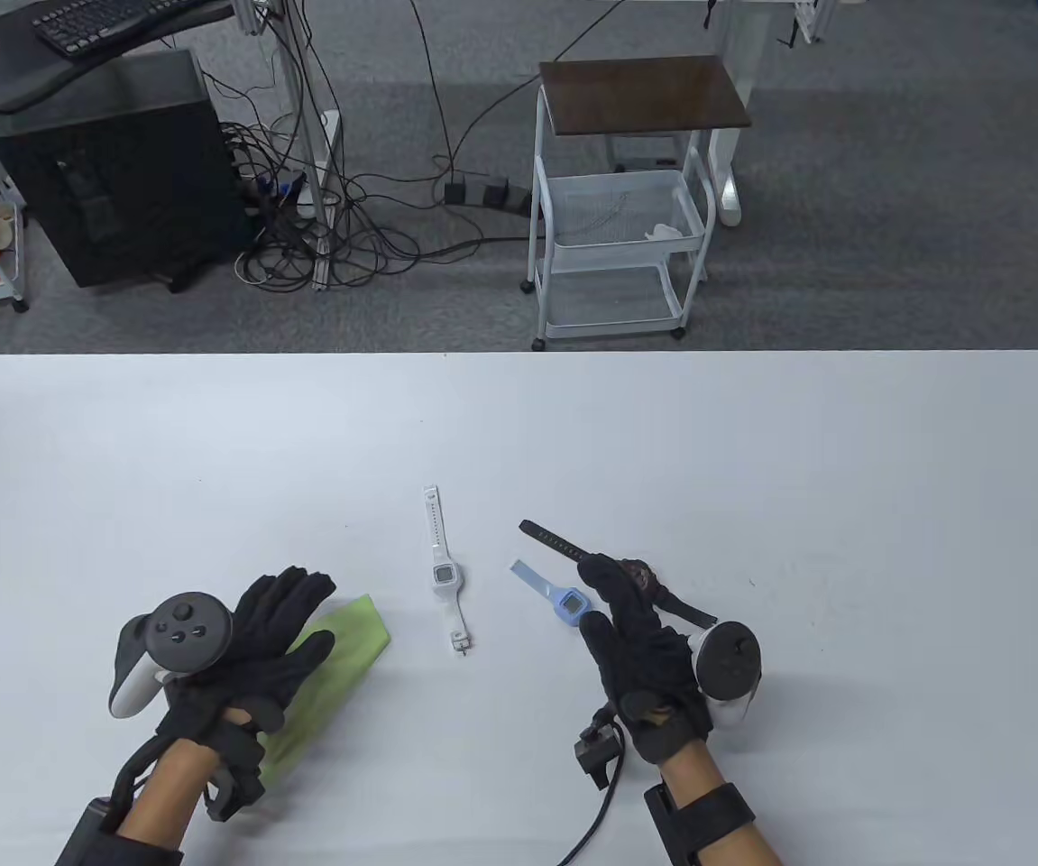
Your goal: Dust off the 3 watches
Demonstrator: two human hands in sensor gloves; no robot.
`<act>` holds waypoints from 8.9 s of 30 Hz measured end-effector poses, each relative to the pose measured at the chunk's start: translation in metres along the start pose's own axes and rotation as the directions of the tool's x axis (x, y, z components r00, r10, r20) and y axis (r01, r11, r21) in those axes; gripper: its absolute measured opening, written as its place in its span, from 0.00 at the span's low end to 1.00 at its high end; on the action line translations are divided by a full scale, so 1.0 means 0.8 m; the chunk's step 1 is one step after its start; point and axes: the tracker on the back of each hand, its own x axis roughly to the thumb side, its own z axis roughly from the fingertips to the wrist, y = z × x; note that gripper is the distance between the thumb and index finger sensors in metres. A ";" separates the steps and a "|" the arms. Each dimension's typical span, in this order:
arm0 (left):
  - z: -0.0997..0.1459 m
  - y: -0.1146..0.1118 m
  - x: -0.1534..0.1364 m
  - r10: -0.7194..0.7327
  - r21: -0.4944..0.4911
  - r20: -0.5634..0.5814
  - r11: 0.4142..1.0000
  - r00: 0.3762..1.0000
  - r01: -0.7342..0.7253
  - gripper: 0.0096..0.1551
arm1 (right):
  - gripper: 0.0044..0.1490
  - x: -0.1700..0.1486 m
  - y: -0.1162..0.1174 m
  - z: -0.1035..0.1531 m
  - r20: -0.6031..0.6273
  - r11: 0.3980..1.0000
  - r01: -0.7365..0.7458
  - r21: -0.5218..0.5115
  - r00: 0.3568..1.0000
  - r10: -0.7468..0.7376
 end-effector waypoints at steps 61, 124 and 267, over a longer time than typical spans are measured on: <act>-0.018 -0.004 -0.032 -0.538 -0.281 -0.318 0.840 0.781 0.465 0.32 | 0.48 0.005 0.015 0.005 -0.041 0.992 -0.069 0.106 0.996 0.074; 0.017 0.045 0.004 -0.103 0.059 -0.047 0.993 0.994 0.105 0.26 | 0.44 -0.077 0.184 -0.261 -0.348 0.605 -0.616 0.504 0.496 0.796; -0.009 -0.040 0.050 0.365 -0.276 0.317 0.918 0.875 -0.283 0.26 | 0.24 0.132 0.126 -0.107 0.119 0.991 -0.131 0.017 0.985 0.128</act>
